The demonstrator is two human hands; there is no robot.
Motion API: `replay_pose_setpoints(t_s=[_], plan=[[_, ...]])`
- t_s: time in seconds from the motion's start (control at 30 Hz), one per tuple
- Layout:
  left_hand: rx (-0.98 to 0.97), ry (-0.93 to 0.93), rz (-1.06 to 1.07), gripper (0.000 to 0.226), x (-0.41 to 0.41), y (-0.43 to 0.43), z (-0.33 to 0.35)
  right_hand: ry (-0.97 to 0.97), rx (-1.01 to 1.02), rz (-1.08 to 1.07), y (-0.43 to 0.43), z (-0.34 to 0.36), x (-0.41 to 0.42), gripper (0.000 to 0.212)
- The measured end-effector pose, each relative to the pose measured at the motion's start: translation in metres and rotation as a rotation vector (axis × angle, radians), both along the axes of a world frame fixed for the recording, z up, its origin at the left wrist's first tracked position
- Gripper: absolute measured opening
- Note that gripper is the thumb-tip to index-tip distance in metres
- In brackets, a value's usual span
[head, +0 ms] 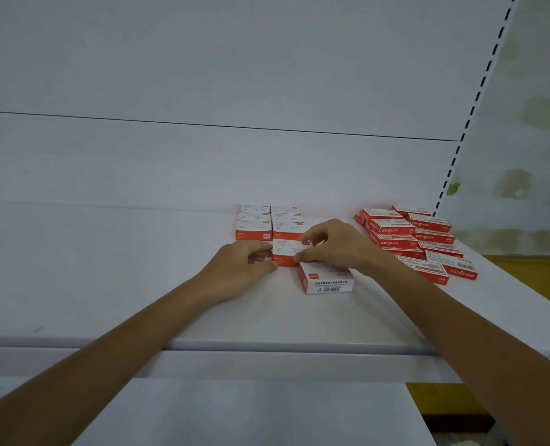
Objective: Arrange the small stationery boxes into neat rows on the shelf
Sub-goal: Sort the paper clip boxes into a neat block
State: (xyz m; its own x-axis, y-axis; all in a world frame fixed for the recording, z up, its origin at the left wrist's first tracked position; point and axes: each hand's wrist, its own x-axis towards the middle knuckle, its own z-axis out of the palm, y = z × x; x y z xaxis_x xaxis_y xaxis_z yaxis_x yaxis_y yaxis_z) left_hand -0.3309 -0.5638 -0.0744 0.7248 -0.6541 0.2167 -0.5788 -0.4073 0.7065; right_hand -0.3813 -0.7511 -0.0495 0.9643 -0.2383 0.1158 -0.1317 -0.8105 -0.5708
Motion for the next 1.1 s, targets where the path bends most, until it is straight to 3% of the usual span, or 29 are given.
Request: replay_pose_setpoints(t_s=[0.3,0.47,0.7,1.1], plan=[[-0.111,0.025,0.04,0.05,-0.004,0.02,0.006,-0.358,-0.132,0.055,0.011,-0.005,0.003,0.051],[-0.272,-0.04,0.05,0.056,-0.014,0.03,0.01,-0.521,-0.172,0.116,0.025,0.007,0.002,0.057],[-0.288,-0.17,0.103,0.065,-0.018,0.033,0.016,-0.772,-0.204,0.135,0.035,0.023,0.004,0.055],[-0.144,-0.281,0.094,0.065,-0.019,0.038,0.005,-0.833,-0.168,0.095,0.04,0.001,0.007,0.054]])
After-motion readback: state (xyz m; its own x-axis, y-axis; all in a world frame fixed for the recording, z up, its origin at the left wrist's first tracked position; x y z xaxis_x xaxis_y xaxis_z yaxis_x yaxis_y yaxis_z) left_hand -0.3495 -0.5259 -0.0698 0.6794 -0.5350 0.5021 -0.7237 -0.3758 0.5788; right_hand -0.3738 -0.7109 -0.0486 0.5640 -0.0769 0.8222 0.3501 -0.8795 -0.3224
